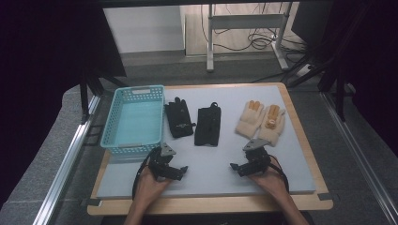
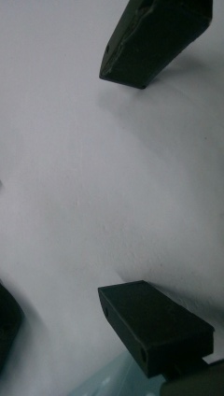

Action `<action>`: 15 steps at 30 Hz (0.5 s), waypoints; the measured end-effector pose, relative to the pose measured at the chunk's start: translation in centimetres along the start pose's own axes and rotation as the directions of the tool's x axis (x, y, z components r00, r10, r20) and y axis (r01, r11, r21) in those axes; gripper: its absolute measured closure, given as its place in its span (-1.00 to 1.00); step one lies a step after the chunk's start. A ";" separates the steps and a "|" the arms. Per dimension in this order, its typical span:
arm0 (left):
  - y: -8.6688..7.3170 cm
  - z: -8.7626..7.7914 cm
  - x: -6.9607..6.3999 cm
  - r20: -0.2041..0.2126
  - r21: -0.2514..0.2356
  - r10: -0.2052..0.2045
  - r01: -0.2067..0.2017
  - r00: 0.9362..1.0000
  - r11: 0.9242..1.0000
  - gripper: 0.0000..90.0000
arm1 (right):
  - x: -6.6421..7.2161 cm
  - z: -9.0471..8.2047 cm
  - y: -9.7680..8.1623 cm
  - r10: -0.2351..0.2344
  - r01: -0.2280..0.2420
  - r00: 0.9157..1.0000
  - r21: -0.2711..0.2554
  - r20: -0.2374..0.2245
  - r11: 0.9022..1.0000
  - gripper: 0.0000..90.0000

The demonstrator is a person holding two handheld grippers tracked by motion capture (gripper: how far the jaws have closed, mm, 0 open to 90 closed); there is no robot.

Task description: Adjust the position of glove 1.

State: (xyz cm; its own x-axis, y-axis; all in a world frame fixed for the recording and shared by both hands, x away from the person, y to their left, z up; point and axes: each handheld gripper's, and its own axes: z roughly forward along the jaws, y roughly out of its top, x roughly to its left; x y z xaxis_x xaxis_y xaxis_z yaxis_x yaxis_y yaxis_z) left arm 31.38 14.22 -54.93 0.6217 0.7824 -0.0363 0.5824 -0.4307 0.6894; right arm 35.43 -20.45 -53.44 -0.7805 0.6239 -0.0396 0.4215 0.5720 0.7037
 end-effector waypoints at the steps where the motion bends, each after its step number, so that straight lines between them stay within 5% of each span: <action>1: 0.0 0.0 0.0 0.000 0.001 -0.001 0.001 1.000 1.000 -0.97 | 0.0 0.0 0.0 0.001 -0.001 1.000 0.000 0.001 1.000 -0.83; 15: 0.0 0.1 0.0 0.000 0.004 -0.007 0.007 1.000 1.000 -0.98 | -0.1 0.1 0.1 0.000 0.000 1.000 0.007 -0.007 1.000 -0.84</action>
State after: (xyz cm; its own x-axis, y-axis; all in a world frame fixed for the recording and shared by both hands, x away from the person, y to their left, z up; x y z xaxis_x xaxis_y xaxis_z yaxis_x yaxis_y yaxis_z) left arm 31.43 14.18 -54.94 0.6177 0.7853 -0.0415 0.5888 -0.4268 0.6864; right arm 35.61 -20.46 -53.44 -0.7840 0.6199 -0.0346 0.4247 0.5761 0.6983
